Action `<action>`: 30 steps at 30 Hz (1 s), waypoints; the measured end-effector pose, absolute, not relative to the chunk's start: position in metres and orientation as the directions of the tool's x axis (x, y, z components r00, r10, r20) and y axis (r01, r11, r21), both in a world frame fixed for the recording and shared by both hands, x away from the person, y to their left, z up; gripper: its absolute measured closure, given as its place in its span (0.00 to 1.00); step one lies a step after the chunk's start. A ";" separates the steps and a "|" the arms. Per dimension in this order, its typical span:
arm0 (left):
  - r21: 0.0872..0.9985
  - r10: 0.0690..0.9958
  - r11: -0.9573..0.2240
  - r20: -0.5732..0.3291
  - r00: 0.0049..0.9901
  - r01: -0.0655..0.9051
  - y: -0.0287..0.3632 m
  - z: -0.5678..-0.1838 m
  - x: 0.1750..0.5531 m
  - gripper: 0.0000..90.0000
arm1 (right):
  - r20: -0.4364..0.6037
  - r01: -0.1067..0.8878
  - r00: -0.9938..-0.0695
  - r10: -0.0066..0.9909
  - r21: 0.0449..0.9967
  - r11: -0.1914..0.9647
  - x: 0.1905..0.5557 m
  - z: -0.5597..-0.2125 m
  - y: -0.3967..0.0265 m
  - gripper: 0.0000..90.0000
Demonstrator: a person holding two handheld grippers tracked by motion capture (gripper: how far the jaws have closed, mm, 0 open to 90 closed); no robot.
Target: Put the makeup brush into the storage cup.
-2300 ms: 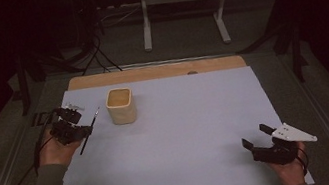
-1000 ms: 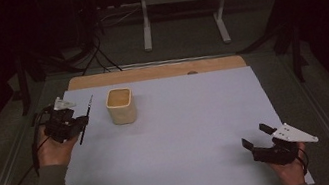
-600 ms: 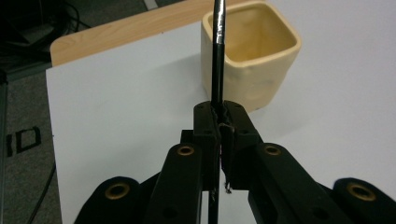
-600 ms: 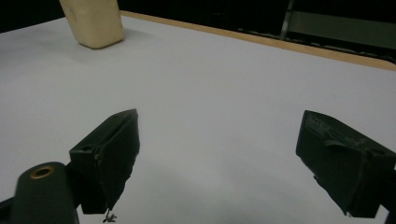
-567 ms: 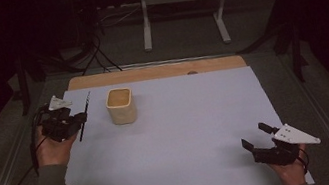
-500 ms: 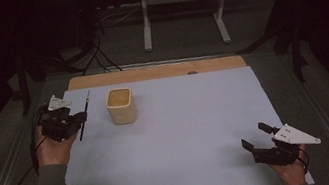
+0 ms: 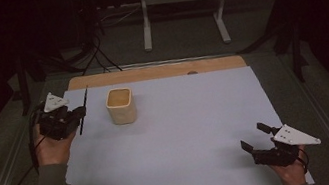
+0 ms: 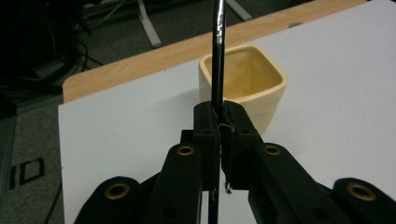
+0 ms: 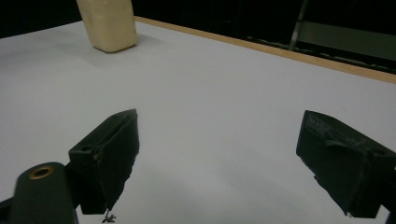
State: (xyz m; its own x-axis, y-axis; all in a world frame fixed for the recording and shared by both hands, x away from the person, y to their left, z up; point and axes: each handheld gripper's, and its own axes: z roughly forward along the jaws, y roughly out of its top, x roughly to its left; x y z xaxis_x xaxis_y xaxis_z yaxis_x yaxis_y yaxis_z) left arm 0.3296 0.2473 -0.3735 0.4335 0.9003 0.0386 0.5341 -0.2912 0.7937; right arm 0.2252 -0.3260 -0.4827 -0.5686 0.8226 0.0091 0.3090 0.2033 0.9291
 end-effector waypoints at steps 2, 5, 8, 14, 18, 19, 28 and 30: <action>0.801 0.900 -0.290 0.041 0.434 0.524 0.247 -0.373 0.329 0.96 | 0.010 0.310 -0.571 0.821 0.929 0.204 0.225 -0.483 -0.326 0.14; 0.807 0.901 -0.286 0.043 0.431 0.517 0.247 -0.372 0.329 0.96 | 0.010 0.309 -0.574 0.819 0.929 0.206 0.225 -0.483 -0.325 0.13; 0.813 0.903 -0.281 0.045 0.426 0.510 0.247 -0.372 0.328 0.96 | 0.009 0.310 -0.572 0.820 0.928 0.206 0.225 -0.483 -0.325 0.13; 0.830 0.903 -0.277 0.053 0.427 0.485 0.246 -0.372 0.328 0.96 | 0.011 0.312 -0.573 0.819 0.928 0.206 0.225 -0.483 -0.325 0.13; 0.835 0.901 -0.276 0.053 0.431 0.475 0.244 -0.372 0.328 0.96 | 0.011 0.310 -0.580 0.814 0.927 0.209 0.226 -0.483 -0.325 0.12; 0.836 0.901 -0.276 0.053 0.431 0.473 0.244 -0.372 0.328 0.96 | 0.011 0.310 -0.578 0.816 0.928 0.208 0.226 -0.483 -0.324 0.12; 0.848 0.900 -0.266 0.048 0.434 0.458 0.242 -0.373 0.330 0.96 | 0.010 0.311 -0.572 0.820 0.928 0.205 0.225 -0.483 -0.325 0.11; 0.853 0.899 -0.267 0.051 0.436 0.449 0.242 -0.373 0.330 0.96 | 0.010 0.311 -0.571 0.821 0.928 0.205 0.225 -0.483 -0.325 0.11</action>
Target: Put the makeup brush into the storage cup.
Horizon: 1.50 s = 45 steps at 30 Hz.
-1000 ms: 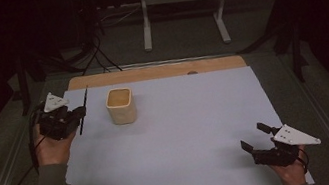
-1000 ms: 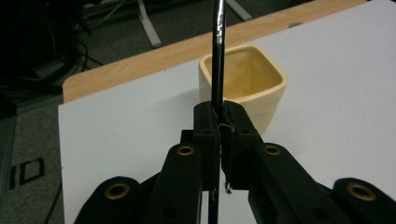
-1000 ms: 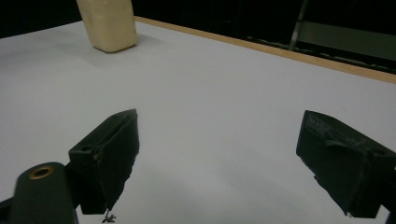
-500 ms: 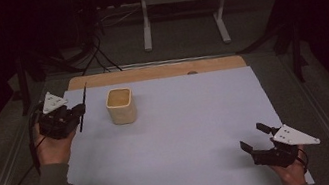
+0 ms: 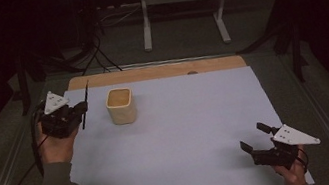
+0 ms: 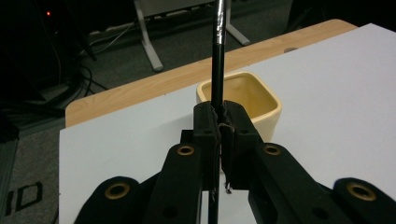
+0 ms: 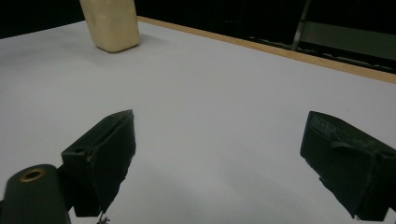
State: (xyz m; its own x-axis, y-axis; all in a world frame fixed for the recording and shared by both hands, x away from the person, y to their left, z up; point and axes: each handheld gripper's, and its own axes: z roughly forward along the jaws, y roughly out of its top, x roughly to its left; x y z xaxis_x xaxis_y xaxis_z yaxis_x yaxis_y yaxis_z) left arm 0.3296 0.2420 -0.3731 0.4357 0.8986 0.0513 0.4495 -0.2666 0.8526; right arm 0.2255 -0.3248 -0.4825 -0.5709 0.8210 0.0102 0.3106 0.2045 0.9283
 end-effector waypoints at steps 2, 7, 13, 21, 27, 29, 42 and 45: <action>0.859 0.898 -0.264 0.053 0.436 0.438 0.241 -0.373 0.330 0.96 | 0.010 0.311 -0.572 0.821 0.928 0.205 0.225 -0.483 -0.325 0.11; 0.868 0.898 -0.251 0.043 0.438 0.429 0.241 -0.373 0.331 0.96 | 0.010 0.311 -0.576 0.817 0.928 0.207 0.225 -0.483 -0.325 0.11; 0.873 0.895 -0.244 0.035 0.445 0.422 0.241 -0.374 0.332 0.96 | 0.007 0.308 -0.581 0.814 0.928 0.211 0.226 -0.483 -0.324 0.11; 0.884 0.895 -0.232 0.031 0.444 0.406 0.240 -0.375 0.333 0.96 | 0.008 0.307 -0.583 0.812 0.928 0.211 0.225 -0.483 -0.324 0.11; 0.890 0.897 -0.218 0.022 0.441 0.400 0.239 -0.376 0.335 0.96 | 0.008 0.308 -0.584 0.812 0.927 0.213 0.225 -0.483 -0.324 0.11; 0.894 0.898 -0.217 0.025 0.439 0.393 0.239 -0.376 0.336 0.96 | 0.007 0.308 -0.584 0.811 0.927 0.214 0.225 -0.483 -0.324 0.11; 0.906 0.899 -0.191 0.007 0.438 0.377 0.240 -0.377 0.339 0.96 | 0.005 0.309 -0.584 0.811 0.926 0.217 0.225 -0.483 -0.324 0.11; 0.909 0.900 -0.186 0.006 0.436 0.372 0.239 -0.376 0.341 0.96 | 0.004 0.308 -0.584 0.811 0.926 0.217 0.225 -0.483 -0.324 0.11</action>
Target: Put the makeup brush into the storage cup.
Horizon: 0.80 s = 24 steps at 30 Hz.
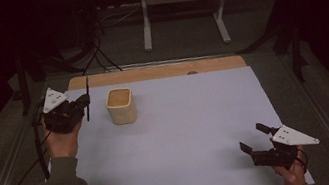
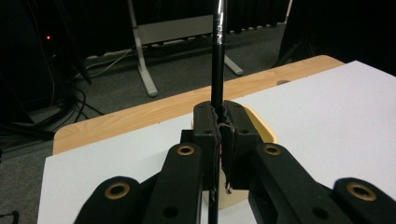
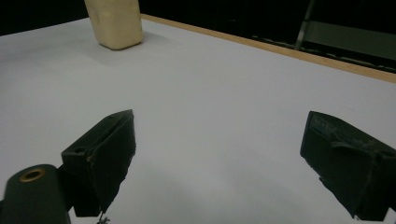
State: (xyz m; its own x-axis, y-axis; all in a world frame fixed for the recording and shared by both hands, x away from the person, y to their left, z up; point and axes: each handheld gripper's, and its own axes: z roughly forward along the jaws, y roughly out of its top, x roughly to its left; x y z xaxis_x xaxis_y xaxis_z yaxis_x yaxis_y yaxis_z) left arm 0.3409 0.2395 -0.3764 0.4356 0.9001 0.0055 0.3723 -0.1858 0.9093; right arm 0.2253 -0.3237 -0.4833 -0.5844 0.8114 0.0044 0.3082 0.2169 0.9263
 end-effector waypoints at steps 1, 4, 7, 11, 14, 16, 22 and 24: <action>0.909 0.900 -0.186 0.006 0.436 0.372 0.239 -0.376 0.341 0.96 | 0.004 0.308 -0.584 0.812 0.926 0.217 0.225 -0.483 -0.324 0.11; 0.911 0.900 -0.184 0.005 0.436 0.369 0.238 -0.377 0.342 0.96 | 0.006 0.309 -0.584 0.812 0.926 0.216 0.225 -0.483 -0.324 0.11; 0.911 0.900 -0.188 0.010 0.437 0.366 0.237 -0.377 0.343 0.96 | 0.005 0.308 -0.583 0.813 0.926 0.216 0.225 -0.483 -0.324 0.11; 0.915 0.899 -0.188 0.014 0.437 0.357 0.236 -0.378 0.344 0.96 | 0.005 0.308 -0.583 0.813 0.926 0.216 0.225 -0.483 -0.324 0.11; 0.919 0.899 -0.183 0.012 0.438 0.350 0.235 -0.378 0.345 0.96 | 0.003 0.308 -0.583 0.813 0.926 0.217 0.225 -0.483 -0.324 0.11; 0.920 0.898 -0.181 0.010 0.439 0.349 0.235 -0.378 0.346 0.96 | 0.004 0.309 -0.583 0.813 0.926 0.217 0.225 -0.483 -0.323 0.11; 0.922 0.898 -0.174 0.004 0.441 0.347 0.233 -0.380 0.350 0.96 | 0.001 0.309 -0.583 0.812 0.925 0.220 0.225 -0.483 -0.323 0.11; 0.922 0.898 -0.173 0.003 0.440 0.347 0.232 -0.380 0.350 0.96 | 0.001 0.308 -0.583 0.812 0.925 0.220 0.225 -0.483 -0.323 0.11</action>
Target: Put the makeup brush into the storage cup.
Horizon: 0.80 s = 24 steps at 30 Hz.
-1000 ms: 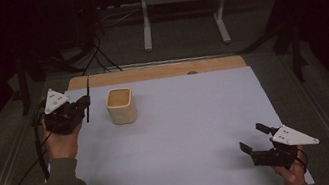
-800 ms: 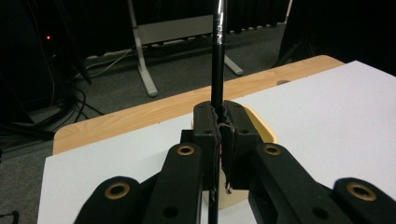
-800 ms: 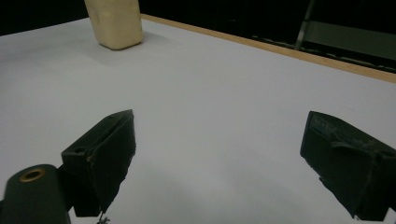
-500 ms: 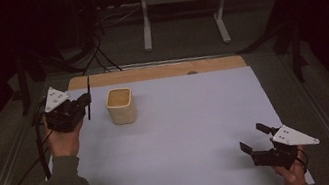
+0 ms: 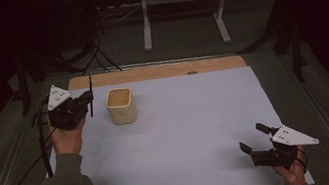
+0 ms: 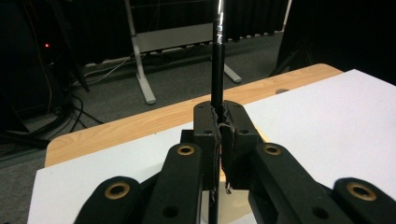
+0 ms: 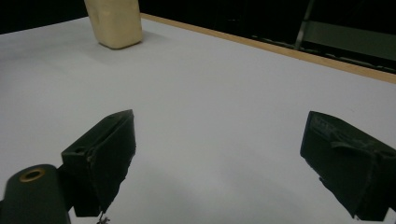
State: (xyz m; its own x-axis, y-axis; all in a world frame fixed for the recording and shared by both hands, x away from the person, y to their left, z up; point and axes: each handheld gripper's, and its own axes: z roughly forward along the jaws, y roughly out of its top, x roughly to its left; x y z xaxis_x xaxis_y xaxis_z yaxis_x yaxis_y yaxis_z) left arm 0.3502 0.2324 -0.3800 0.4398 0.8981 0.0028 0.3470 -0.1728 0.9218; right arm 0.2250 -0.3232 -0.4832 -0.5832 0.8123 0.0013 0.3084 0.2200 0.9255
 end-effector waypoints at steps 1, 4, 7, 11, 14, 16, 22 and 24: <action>0.922 0.898 -0.173 0.002 0.441 0.347 0.232 -0.380 0.351 0.96 | 0.001 0.309 -0.582 0.813 0.926 0.219 0.225 -0.483 -0.323 0.11; 0.922 0.896 -0.173 0.002 0.443 0.347 0.230 -0.381 0.352 0.96 | 0.001 0.308 -0.583 0.812 0.926 0.220 0.225 -0.483 -0.323 0.11; 0.920 0.897 -0.176 0.003 0.443 0.350 0.229 -0.381 0.355 0.96 | 0.001 0.307 -0.583 0.812 0.926 0.219 0.225 -0.483 -0.324 0.11; 0.919 0.896 -0.177 0.003 0.444 0.353 0.227 -0.381 0.358 0.96 | 0.002 0.308 -0.582 0.813 0.926 0.219 0.225 -0.483 -0.324 0.11; 0.919 0.896 -0.176 0.001 0.444 0.353 0.226 -0.380 0.359 0.96 | 0.001 0.308 -0.583 0.813 0.926 0.220 0.225 -0.483 -0.324 0.11; 0.919 0.896 -0.177 0.002 0.445 0.352 0.225 -0.380 0.360 0.96 | 0.001 0.308 -0.583 0.813 0.926 0.219 0.225 -0.483 -0.324 0.11; 0.919 0.896 -0.173 -0.001 0.443 0.354 0.223 -0.380 0.363 0.96 | 0.002 0.308 -0.582 0.813 0.926 0.219 0.225 -0.483 -0.324 0.11; 0.920 0.896 -0.172 -0.002 0.443 0.352 0.223 -0.380 0.364 0.96 | 0.002 0.308 -0.583 0.812 0.926 0.219 0.225 -0.483 -0.324 0.11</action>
